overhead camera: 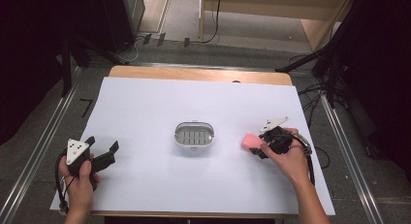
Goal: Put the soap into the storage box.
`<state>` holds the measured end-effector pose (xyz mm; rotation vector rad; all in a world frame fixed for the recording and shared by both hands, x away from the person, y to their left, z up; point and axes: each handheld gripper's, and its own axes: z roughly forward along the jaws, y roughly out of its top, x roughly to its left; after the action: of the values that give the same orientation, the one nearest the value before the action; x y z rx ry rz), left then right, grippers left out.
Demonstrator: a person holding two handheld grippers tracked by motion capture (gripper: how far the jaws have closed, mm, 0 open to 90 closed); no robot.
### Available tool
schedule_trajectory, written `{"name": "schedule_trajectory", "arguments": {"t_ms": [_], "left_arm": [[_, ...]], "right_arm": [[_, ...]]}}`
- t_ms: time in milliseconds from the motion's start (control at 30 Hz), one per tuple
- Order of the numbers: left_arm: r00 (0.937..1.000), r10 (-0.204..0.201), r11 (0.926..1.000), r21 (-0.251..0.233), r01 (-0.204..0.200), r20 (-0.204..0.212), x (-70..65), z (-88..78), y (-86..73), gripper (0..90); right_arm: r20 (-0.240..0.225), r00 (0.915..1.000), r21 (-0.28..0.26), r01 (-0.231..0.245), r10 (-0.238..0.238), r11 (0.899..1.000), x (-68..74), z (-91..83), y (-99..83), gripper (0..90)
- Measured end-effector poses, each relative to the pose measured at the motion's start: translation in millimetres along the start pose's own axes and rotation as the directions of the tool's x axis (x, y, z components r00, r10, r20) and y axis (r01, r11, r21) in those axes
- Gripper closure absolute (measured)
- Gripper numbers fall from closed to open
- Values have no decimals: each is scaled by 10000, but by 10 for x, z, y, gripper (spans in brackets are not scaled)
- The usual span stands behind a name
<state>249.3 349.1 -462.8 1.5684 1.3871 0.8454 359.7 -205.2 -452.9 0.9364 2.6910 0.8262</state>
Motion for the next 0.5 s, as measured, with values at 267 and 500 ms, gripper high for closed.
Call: {"name": "schedule_trajectory", "arguments": {"t_ms": [267, 500], "left_arm": [[10000, -13, 10000, -8, 13, 26, 3, 1, 0, 142], [10000, -5, 10000, 2, 5, 29, 4, 1, 0, 142]], "right_arm": [[-54, 9997, 601, 228, -225, 9979, 14, 52, 117, 373], [-154, 9996, 890, 258, -245, 9957, 4, 80, 149, 383]]}}
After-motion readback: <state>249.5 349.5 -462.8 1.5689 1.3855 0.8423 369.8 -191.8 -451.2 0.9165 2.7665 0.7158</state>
